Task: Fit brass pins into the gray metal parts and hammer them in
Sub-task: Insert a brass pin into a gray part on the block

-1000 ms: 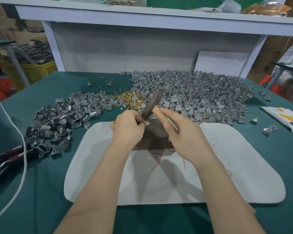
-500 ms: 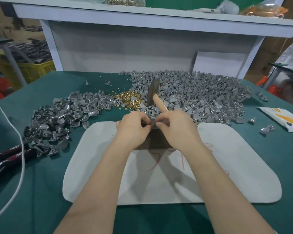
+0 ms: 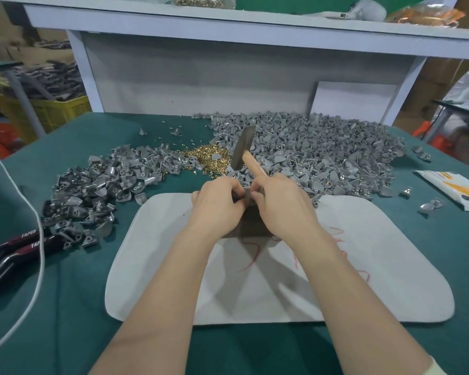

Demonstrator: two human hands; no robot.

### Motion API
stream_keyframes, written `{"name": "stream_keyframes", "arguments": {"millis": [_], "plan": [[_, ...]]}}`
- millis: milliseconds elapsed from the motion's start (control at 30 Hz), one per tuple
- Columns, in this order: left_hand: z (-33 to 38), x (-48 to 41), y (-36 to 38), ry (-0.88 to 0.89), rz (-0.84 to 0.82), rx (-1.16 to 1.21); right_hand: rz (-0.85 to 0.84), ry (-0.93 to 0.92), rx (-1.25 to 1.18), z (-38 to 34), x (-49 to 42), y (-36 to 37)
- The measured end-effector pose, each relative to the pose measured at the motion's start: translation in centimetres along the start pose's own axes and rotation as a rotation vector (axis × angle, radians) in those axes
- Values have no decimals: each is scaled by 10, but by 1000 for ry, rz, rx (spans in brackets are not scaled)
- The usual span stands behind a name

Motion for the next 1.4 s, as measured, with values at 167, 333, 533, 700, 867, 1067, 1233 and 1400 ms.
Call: {"name": "stream_keyframes", "arguments": {"millis": [167, 333, 533, 700, 867, 1067, 1233, 1400], "plan": [[-1, 0, -1, -14, 4, -28, 22, -7, 31, -2, 1, 0], [2, 1, -3, -8, 20, -55, 40, -42, 95, -9, -2, 2], [3, 1, -3, 13, 36, -32, 52, 6, -43, 0, -1, -1], [2, 1, -2, 4, 37, -34, 68, 50, -117, 5, 0, -4], [2, 1, -2, 4, 43, -39, 91, 28, -118, 3, 3, -6], [4, 1, -2, 1, 44, -46, 83, 20, -54, 0, 2, -3], [4, 1, -2, 5, 47, -40, 71, 8, 10, -3, 0, -1], [3, 1, -2, 0, 47, -39, 53, 0, -27, -3, 2, -1]]}}
Point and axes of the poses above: each hand's wrist, its own x-axis away from the middle knuckle, its own y-axis out of the palm, z = x × y, the point moved 10 cm from there along -x, towards the middle knuckle, and after that the axes turned 11 degrees about -x, right-handed, at the moved point
